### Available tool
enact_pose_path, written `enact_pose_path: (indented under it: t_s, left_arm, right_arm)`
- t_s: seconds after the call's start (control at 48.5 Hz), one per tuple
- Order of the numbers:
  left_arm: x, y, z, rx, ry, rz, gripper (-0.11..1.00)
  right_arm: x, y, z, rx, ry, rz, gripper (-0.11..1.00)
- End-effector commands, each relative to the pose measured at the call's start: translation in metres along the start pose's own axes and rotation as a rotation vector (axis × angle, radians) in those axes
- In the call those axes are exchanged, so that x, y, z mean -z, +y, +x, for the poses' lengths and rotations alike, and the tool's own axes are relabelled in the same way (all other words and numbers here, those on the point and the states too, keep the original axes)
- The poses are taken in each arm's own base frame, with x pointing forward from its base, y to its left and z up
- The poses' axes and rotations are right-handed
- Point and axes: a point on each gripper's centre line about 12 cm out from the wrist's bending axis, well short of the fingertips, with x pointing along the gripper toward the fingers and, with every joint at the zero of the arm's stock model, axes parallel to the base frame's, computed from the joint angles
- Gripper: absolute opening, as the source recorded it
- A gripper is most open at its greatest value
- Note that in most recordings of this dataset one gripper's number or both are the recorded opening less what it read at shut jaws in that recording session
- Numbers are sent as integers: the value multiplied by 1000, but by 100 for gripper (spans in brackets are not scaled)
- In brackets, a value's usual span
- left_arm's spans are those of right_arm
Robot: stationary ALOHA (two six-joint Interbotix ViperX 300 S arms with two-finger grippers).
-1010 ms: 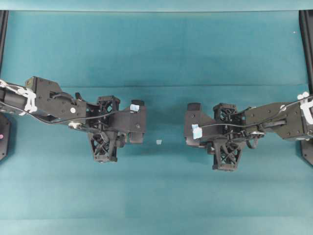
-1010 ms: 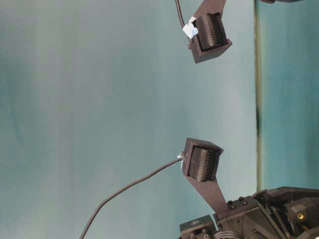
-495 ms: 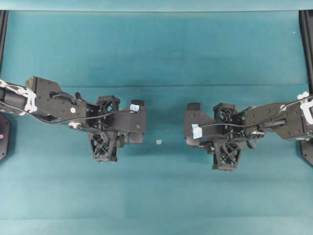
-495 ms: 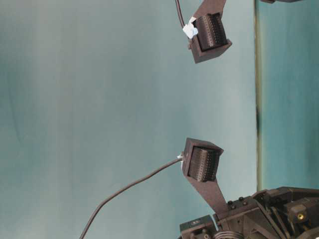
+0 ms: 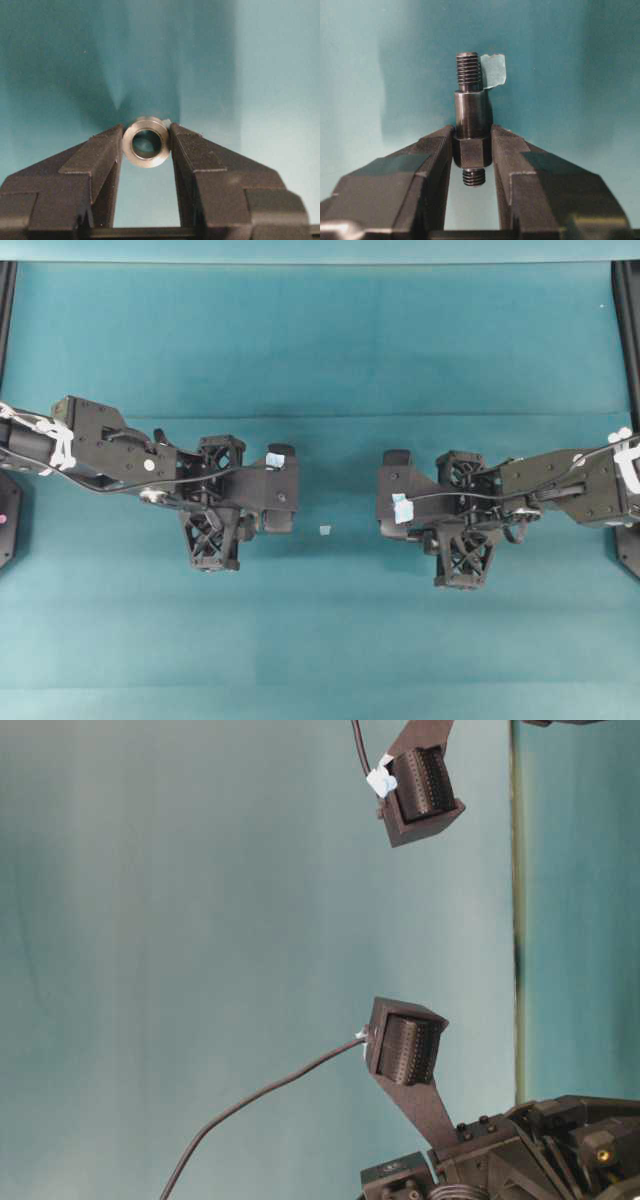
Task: Insert the washer onto the shaft with both hands.
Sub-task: 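Lift washer with left gripper and shaft with right gripper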
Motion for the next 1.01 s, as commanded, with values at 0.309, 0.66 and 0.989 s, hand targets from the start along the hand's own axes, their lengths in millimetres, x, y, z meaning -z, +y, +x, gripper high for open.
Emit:
enact_pose_path:
  t_s: [0.309,0.66,0.989]
  left_arm:
    - [-1,2,-3,-4,-1,-3,33]
    - [-6,3,-20,-8,-53,-5,33]
    - [-18,4,-41,-14,-147,-8,33]
  right_arm:
    - [4,-2,6,4,20,-3,1]
    - [5,-2,-7,-2,-48,9,1]
    - [-4,-2,-21,-14,-154,52,1]
